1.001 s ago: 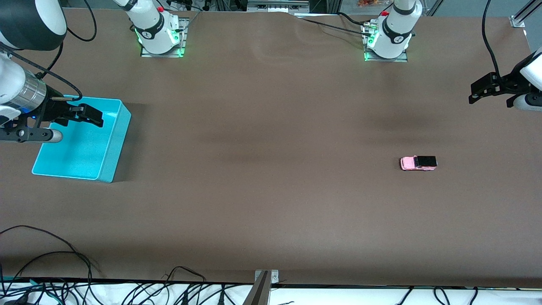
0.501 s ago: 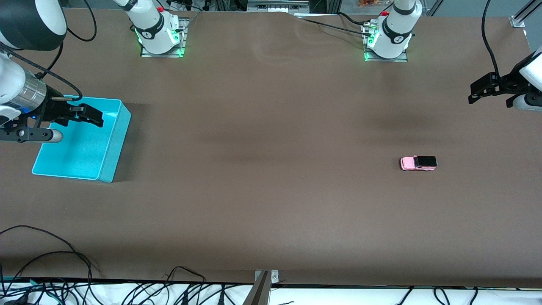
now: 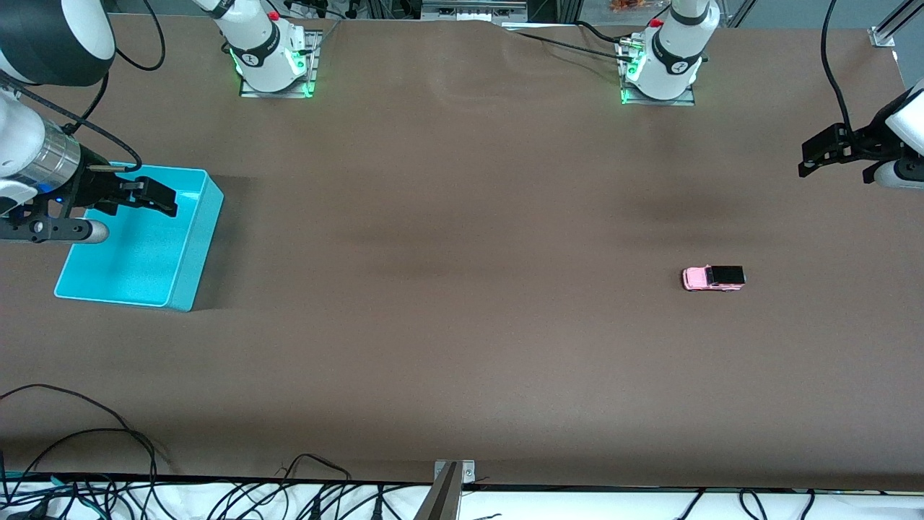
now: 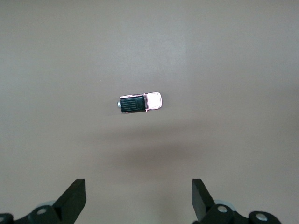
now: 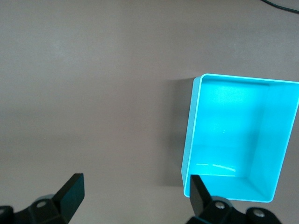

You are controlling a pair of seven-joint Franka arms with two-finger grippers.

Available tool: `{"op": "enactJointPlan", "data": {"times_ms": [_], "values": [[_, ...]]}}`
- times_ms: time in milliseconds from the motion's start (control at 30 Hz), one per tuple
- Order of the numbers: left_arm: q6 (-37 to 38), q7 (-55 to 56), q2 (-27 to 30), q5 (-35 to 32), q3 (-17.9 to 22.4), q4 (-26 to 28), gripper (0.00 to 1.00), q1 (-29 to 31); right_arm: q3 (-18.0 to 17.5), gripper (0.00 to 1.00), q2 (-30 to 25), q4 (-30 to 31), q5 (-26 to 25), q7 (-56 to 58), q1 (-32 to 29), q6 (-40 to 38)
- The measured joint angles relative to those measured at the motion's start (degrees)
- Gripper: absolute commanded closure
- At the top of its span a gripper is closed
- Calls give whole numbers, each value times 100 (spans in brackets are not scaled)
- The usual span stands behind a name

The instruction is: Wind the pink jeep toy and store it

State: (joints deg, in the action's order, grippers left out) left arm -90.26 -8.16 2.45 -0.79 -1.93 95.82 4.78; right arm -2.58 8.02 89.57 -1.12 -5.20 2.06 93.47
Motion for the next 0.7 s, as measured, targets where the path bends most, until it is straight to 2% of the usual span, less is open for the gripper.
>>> {"op": "enactJointPlan", "data": {"times_ms": [701], "values": [[0,0,-18,0,-38,0,0,-9,0,0,0,0,0,0,0,0]]}}
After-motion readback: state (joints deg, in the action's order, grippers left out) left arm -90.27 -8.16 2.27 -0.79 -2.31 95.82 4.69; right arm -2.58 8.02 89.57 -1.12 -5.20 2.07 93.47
